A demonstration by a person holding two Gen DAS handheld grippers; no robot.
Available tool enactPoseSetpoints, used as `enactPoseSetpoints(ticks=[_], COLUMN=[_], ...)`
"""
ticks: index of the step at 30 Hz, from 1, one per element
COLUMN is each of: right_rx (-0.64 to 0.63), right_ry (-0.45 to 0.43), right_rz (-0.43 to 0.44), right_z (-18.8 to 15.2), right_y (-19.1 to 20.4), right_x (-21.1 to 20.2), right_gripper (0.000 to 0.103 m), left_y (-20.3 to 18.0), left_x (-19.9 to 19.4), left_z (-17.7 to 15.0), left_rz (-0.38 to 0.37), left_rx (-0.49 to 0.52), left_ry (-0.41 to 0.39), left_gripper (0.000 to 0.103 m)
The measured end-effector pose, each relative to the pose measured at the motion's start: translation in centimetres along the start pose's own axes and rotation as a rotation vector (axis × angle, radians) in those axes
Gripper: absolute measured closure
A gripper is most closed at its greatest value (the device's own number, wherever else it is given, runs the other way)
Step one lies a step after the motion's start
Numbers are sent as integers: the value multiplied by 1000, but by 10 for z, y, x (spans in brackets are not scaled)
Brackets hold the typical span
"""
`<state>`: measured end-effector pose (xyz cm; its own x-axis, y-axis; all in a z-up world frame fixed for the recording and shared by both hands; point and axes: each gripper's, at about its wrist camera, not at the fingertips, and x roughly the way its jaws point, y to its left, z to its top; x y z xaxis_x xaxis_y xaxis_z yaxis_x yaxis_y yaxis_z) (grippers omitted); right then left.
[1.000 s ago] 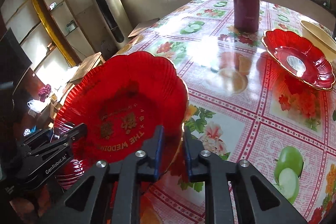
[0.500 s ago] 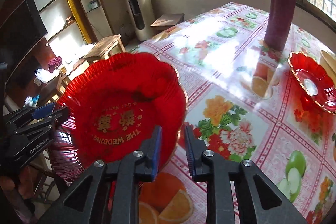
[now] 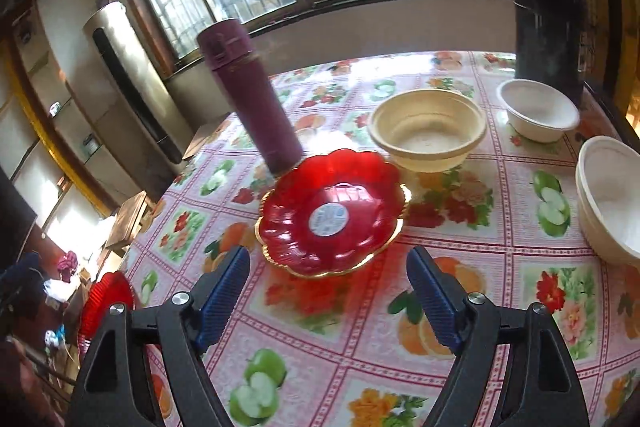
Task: Organize plates and bowls
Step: 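Grasp the small red gold-rimmed plate rim with the left tool, then carry the small red plate onto the large red plate and open the left tool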
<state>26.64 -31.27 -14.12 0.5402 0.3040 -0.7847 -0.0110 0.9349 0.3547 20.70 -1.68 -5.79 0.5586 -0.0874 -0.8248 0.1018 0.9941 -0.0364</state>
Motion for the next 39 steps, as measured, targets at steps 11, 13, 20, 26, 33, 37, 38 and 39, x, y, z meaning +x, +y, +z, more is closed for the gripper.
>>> enactPoseSetpoints(ticks=[11,13,20,26,33,37,38,39], right_rx=[241,264,299,290,290,276,278,275], right_ry=[94,110,132,143,148,162,168,173], right_rz=[24,23,27,42,44,46,50,53], right_z=[22,21,16,17,9,4,2,0], right_y=[-64,-68,-77,-72,-65,-57,-56,-53], right_x=[70,80,100,112,116,114,113,110], right_gripper=[21,21,29,68,95,95,95,95], left_y=[-56,-61,-63,-65,-63,-56,-54,-51], left_x=[147,163,195,195,191,183,179,174], left_z=[17,14,6,10,8,3,0,-2], left_rz=[75,83,50,16,0,4,6,4], left_rx=[-35,-30,-56,-60,-72,-83,-82,-84], left_ry=[254,284,364,354,351,357,357,353], left_gripper=[1,8,50,75,87,88,88,88])
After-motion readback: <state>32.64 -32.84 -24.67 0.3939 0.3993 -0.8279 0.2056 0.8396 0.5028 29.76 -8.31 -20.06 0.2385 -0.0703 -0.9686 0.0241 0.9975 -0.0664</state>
